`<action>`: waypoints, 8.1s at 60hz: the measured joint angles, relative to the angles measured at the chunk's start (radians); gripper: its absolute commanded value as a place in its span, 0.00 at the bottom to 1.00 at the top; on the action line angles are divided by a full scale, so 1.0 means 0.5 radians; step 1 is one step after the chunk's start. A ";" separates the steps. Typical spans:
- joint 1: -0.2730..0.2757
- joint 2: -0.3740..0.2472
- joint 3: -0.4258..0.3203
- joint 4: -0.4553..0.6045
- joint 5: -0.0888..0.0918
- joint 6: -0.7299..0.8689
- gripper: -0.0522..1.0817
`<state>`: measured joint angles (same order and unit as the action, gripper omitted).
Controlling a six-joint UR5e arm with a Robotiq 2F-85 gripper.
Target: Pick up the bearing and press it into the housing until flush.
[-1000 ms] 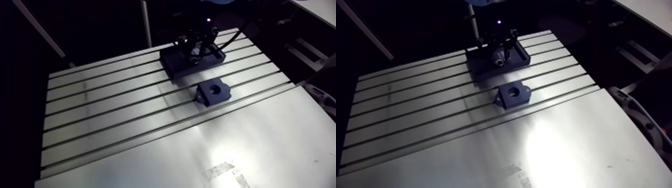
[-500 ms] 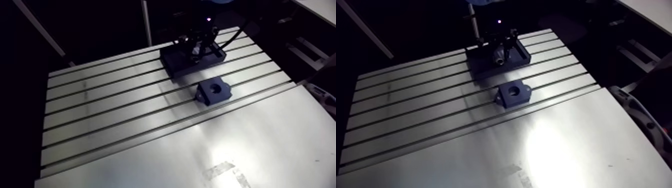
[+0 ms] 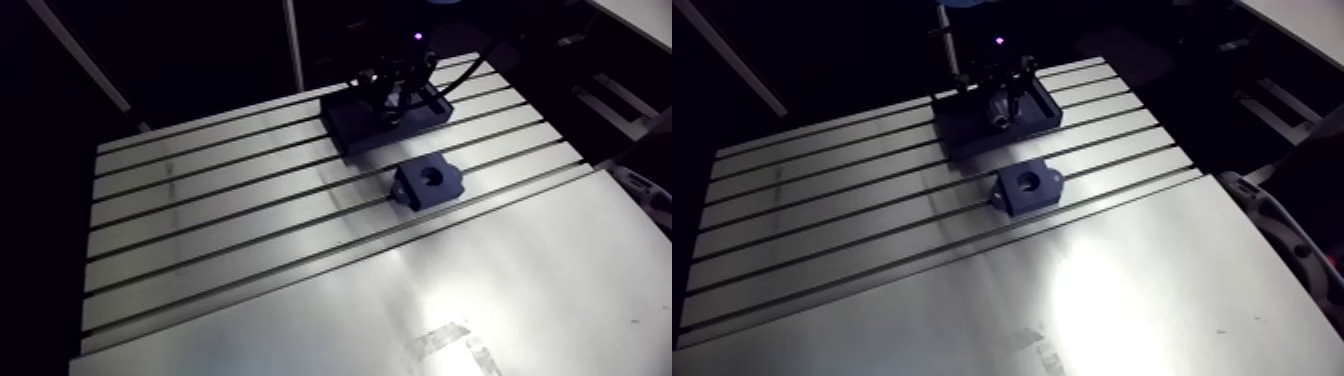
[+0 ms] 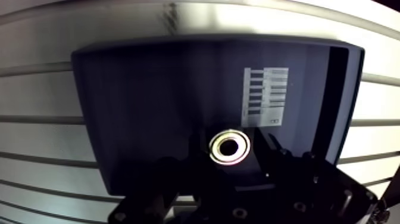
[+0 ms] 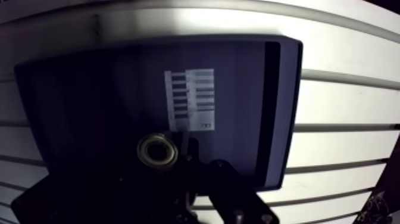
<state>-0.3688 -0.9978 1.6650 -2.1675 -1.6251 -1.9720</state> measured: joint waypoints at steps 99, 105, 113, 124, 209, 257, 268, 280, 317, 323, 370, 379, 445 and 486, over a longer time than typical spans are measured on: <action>0.004 0.002 0.003 0.007 0.002 -0.003 0.53; 0.004 0.003 0.002 0.007 0.002 -0.003 0.53; 0.004 0.002 0.002 0.007 0.003 -0.003 0.54; 0.003 -0.004 -0.002 0.010 0.003 -0.003 0.54; 0.043 -0.624 0.286 0.199 0.007 -0.055 0.56; -0.089 -0.849 0.677 0.052 0.020 -0.142 0.57; -0.115 -0.852 0.711 0.017 0.023 -0.144 0.57; -0.142 -0.835 0.733 -0.028 0.025 -0.178 0.57; -0.182 -0.750 0.775 -0.123 0.027 -0.232 0.57; -0.186 -0.739 0.785 -0.144 0.027 -0.234 0.57; -0.202 -0.662 0.806 -0.184 0.030 -0.234 0.58; -0.206 -0.645 0.811 -0.202 0.030 -0.234 0.58; -0.208 -0.608 0.819 -0.251 0.030 -0.236 0.58; -0.208 -0.594 0.822 -0.255 0.030 -0.236 0.58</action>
<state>-0.4726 -1.2947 2.0761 -2.2950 -1.6099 -2.0900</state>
